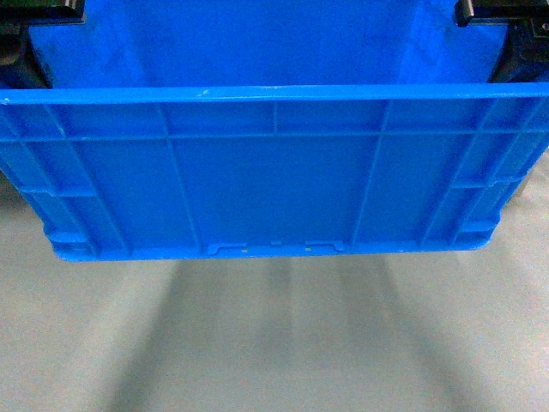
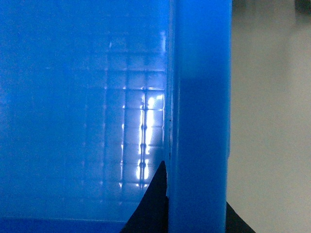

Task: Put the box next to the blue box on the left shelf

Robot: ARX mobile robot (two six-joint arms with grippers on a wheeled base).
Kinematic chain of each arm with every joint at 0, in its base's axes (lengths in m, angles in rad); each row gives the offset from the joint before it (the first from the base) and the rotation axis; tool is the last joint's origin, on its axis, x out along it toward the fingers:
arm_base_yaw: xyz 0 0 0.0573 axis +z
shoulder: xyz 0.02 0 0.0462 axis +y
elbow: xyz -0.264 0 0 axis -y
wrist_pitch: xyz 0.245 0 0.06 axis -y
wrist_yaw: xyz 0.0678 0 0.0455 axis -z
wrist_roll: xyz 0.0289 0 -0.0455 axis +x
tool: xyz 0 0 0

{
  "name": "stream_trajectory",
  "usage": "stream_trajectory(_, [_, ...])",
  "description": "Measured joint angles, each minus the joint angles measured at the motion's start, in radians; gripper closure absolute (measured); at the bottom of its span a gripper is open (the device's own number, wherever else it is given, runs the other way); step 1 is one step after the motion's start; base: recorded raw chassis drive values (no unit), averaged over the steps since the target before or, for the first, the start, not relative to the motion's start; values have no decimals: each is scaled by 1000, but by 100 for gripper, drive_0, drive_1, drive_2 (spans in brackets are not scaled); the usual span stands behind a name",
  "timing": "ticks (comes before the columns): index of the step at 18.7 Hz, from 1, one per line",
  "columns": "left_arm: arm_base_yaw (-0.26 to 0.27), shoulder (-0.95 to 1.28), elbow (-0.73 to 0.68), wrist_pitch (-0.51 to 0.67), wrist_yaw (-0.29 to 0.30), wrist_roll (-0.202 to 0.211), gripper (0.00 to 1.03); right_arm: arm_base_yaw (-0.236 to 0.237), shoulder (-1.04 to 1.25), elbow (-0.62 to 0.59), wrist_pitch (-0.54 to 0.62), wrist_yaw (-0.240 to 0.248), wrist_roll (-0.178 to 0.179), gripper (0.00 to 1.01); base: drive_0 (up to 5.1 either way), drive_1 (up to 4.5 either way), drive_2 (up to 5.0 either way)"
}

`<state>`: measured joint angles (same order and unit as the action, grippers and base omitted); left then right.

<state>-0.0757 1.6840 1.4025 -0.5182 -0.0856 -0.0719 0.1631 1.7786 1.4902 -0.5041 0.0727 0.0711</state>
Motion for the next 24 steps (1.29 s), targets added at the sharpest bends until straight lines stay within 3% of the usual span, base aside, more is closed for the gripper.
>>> stream_trajectory(24, [0,0,0,-1,0,0,96,0,-2,0,-2,1,-1,94,0,0,0])
